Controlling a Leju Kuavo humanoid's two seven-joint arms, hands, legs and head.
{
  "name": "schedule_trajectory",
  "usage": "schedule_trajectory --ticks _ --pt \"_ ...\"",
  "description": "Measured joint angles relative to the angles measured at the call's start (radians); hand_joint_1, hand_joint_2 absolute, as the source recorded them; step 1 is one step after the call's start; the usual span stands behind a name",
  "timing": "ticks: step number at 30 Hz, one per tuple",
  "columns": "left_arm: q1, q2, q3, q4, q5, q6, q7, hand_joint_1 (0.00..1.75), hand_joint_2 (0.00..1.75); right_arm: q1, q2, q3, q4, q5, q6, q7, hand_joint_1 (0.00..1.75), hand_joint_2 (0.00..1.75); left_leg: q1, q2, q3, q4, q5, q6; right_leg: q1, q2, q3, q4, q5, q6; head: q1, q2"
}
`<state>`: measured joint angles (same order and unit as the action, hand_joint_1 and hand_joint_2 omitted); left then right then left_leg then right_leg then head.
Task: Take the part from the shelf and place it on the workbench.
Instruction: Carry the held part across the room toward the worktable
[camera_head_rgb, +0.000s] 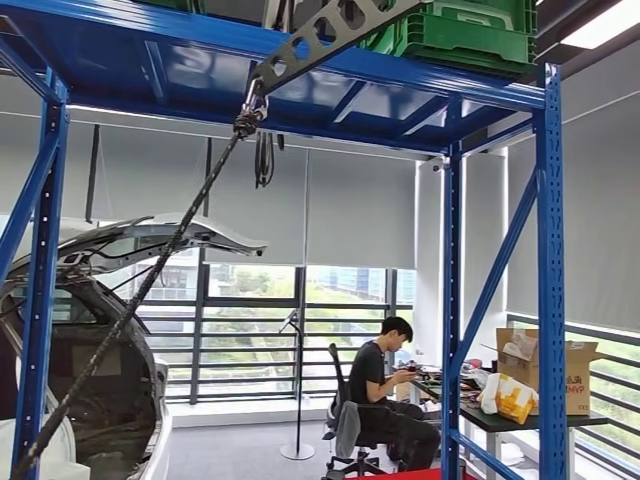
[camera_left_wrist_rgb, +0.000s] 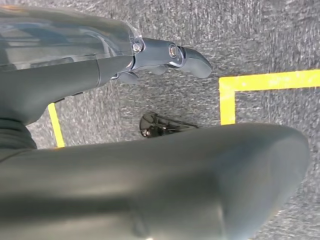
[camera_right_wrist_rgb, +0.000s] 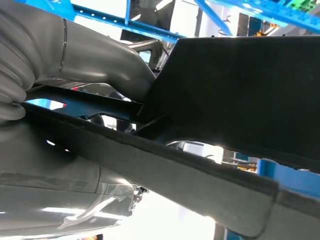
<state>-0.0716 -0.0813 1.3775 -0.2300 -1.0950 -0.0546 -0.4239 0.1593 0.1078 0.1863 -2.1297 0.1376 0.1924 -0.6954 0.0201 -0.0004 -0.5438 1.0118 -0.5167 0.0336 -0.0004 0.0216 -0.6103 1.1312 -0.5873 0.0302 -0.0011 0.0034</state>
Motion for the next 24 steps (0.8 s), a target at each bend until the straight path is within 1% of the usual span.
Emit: schedule_trajectory --ticks 1,2,3,4,5,6,7,8,9,10,11,12,13,14,15,16,17,18,19,20,21,22,23,24 --pt "0.002 0.0 0.0 0.0 -0.002 0.001 0.002 0.0 1.75 0.001 -0.004 0.005 -0.002 0.001 -0.004 0.0 1.75 1.75 0.0 0.009 -0.001 0.0 0.0 0.001 -0.002 -0.008 -0.032 0.072 -0.034 0.005 0.0 0.0" --pt "0.005 0.0 0.0 0.0 -0.005 0.003 0.005 0.0 1.75 0.002 -0.008 0.009 -0.004 0.002 -0.008 0.0 1.75 1.75 0.0 0.017 -0.001 0.0 0.0 0.002 -0.004 -0.012 -0.059 0.133 -0.055 0.008 0.0 0.0" --pt "0.006 -0.001 0.0 0.0 -0.007 0.006 0.01 0.0 1.75 0.004 -0.011 0.013 -0.005 0.003 -0.013 0.0 1.75 1.75 0.0 0.026 -0.001 0.0 -0.001 0.002 -0.006 -0.014 -0.073 0.165 -0.06 0.01 0.0 0.0" --pt "0.006 -0.002 0.0 0.0 -0.01 0.008 0.015 0.0 1.75 0.004 -0.015 0.017 -0.006 0.005 -0.018 0.0 1.75 1.75 0.0 0.033 -0.001 0.0 -0.001 0.001 -0.007 -0.016 -0.067 0.154 -0.044 0.011 0.0 0.0" --pt "0.005 -0.003 0.0 0.0 -0.012 0.01 0.019 0.0 1.75 0.005 -0.018 0.021 -0.009 0.007 -0.022 0.0 1.75 1.75 0.0 0.039 0.0 0.0 -0.001 0.001 -0.007 -0.021 -0.04 0.099 -0.011 0.009 0.0 0.0" --pt "0.004 -0.005 0.0 0.0 -0.015 0.012 0.023 0.0 1.75 0.005 -0.02 0.025 -0.013 0.009 -0.025 0.0 1.75 1.75 -0.001 0.045 0.002 0.0 -0.002 0.0 -0.006 -0.034 0.0 0.019 0.026 0.006 0.0 0.0" --pt "0.004 -0.007 0.0 0.0 -0.019 0.012 0.026 0.0 1.75 0.004 -0.023 0.029 -0.017 0.01 -0.027 0.0 1.75 1.75 -0.003 0.049 0.002 0.0 -0.003 -0.003 -0.002 -0.049 0.036 -0.055 0.053 0.001 0.0 0.0" --pt "0.004 -0.008 0.0 0.0 -0.023 0.012 0.029 0.0 1.75 0.004 -0.025 0.033 -0.02 0.011 -0.03 0.0 1.75 1.75 -0.004 0.053 0.003 0.0 -0.003 -0.006 0.002 -0.06 0.061 -0.109 0.071 -0.005 0.0 0.0" --pt "0.005 -0.01 0.0 0.0 -0.028 0.013 0.032 0.0 1.75 0.005 -0.027 0.036 -0.024 0.011 -0.032 0.0 1.75 1.75 -0.005 0.058 0.003 0.0 -0.003 -0.01 0.006 -0.068 0.071 -0.134 0.075 -0.01 0.0 0.0" --pt "0.006 -0.013 -0.001 0.0 -0.032 0.013 0.033 0.0 1.75 0.006 -0.029 0.039 -0.027 0.011 -0.035 0.0 1.75 1.75 -0.006 0.063 0.003 -0.002 -0.003 -0.015 0.009 -0.065 0.07 -0.137 0.074 -0.014 0.0 0.0" --pt "0.006 -0.015 -0.001 0.0 -0.034 0.014 0.034 0.0 1.75 0.008 -0.032 0.042 -0.031 0.01 -0.037 0.0 1.75 1.75 -0.005 0.069 0.004 -0.004 -0.002 -0.021 0.009 -0.057 0.068 -0.139 0.077 -0.02 0.0 0.0" --pt "0.006 -0.016 -0.002 0.0 -0.036 0.015 0.034 0.0 1.75 0.009 -0.034 0.046 -0.034 0.008 -0.038 0.0 1.75 1.75 -0.005 0.068 0.005 -0.003 -0.007 -0.026 0.007 -0.051 0.068 -0.144 0.081 -0.027 0.0 0.0" --pt "0.006 -0.018 -0.002 0.0 -0.036 0.015 0.033 0.0 1.75 0.008 -0.035 0.051 -0.038 0.007 -0.04 0.0 1.75 1.75 -0.004 0.06 0.001 0.01 -0.021 -0.03 0.005 -0.044 0.069 -0.149 0.086 -0.035 0.0 0.0" --pt "0.006 -0.018 -0.002 0.0 -0.035 0.016 0.033 0.0 1.75 0.007 -0.036 0.056 -0.04 0.006 -0.042 0.0 1.75 1.75 -0.003 0.047 -0.011 0.041 -0.044 -0.033 0.003 -0.039 0.07 -0.154 0.09 -0.042 0.0 0.0" --pt "0.006 -0.018 -0.002 0.0 -0.035 0.017 0.033 0.0 1.75 0.006 -0.037 0.062 -0.041 0.004 -0.044 0.0 1.75 1.75 -0.002 0.03 -0.034 0.095 -0.077 -0.034 0.001 -0.032 0.069 -0.156 0.093 -0.046 0.0 0.0" --pt "0.008 -0.018 -0.002 0.0 -0.034 0.018 0.033 0.0 1.75 0.004 -0.037 0.066 -0.041 0.002 -0.046 0.0 1.75 1.75 -0.002 0.019 -0.063 0.163 -0.111 -0.035 0.002 -0.025 0.068 -0.155 0.094 -0.049 0.0 0.0" --pt "0.009 -0.018 -0.002 0.0 -0.031 0.019 0.034 0.0 1.75 0.004 -0.038 0.069 -0.041 -0.001 -0.047 0.0 1.75 1.75 -0.002 0.013 -0.092 0.226 -0.135 -0.037 0.002 -0.017 0.066 -0.154 0.095 -0.049 0.0 0.0" --pt "0.01 -0.018 -0.002 0.0 -0.029 0.021 0.036 0.0 1.75 0.003 -0.038 0.071 -0.04 -0.004 -0.048 0.0 1.75 1.75 -0.002 0.01 -0.11 0.265 -0.143 -0.038 0.003 -0.007 0.065 -0.153 0.095 -0.049 0.0 0.0" --pt "0.011 -0.017 -0.001 0.0 -0.026 0.023 0.037 0.0 1.75 0.002 -0.039 0.072 -0.04 -0.008 -0.048 0.0 1.75 1.75 -0.002 0.008 -0.111 0.266 -0.13 -0.038 0.003 0.002 0.065 -0.151 0.094 -0.049 0.0 0.0" --pt "0.011 -0.015 -0.001 0.0 -0.023 0.025 0.039 0.0 1.75 -0.001 -0.039 0.073 -0.04 -0.011 -0.048 0.0 1.75 1.75 -0.001 0.006 -0.094 0.227 -0.099 -0.038 0.003 0.012 0.066 -0.149 0.094 -0.048 0.0 0.0" --pt "0.011 -0.012 0.0 0.0 -0.02 0.026 0.04 0.0 1.75 -0.004 -0.04 0.073 -0.04 -0.013 -0.047 0.0 1.75 1.75 0.001 -0.001 -0.065 0.16 -0.059 -0.038 0.002 0.022 0.065 -0.145 0.092 -0.046 0.0 0.0" --pt "0.01 -0.009 0.001 0.0 -0.017 0.028 0.042 0.0 1.75 -0.008 -0.04 0.073 -0.04 -0.015 -0.046 0.0 1.75 1.75 0.003 -0.015 -0.036 0.095 -0.03 -0.037 0.003 0.032 0.063 -0.139 0.089 -0.042 0.0 0.0" --pt "0.009 -0.006 0.003 0.0 -0.012 0.03 0.046 0.0 1.75 -0.013 -0.04 0.073 -0.04 -0.015 -0.045 0.0 1.75 1.75 0.005 -0.028 -0.014 0.046 -0.013 -0.036 0.004 0.041 0.059 -0.131 0.086 -0.038 0.0 0.0" --pt "0.009 -0.004 0.005 0.0 -0.008 0.031 0.052 0.0 1.75 -0.016 -0.04 0.072 -0.039 -0.014 -0.043 0.0 1.75 1.75 0.005 -0.039 -0.003 0.02 -0.009 -0.034 0.004 0.049 0.053 -0.125 0.085 -0.032 0.0 0.0"
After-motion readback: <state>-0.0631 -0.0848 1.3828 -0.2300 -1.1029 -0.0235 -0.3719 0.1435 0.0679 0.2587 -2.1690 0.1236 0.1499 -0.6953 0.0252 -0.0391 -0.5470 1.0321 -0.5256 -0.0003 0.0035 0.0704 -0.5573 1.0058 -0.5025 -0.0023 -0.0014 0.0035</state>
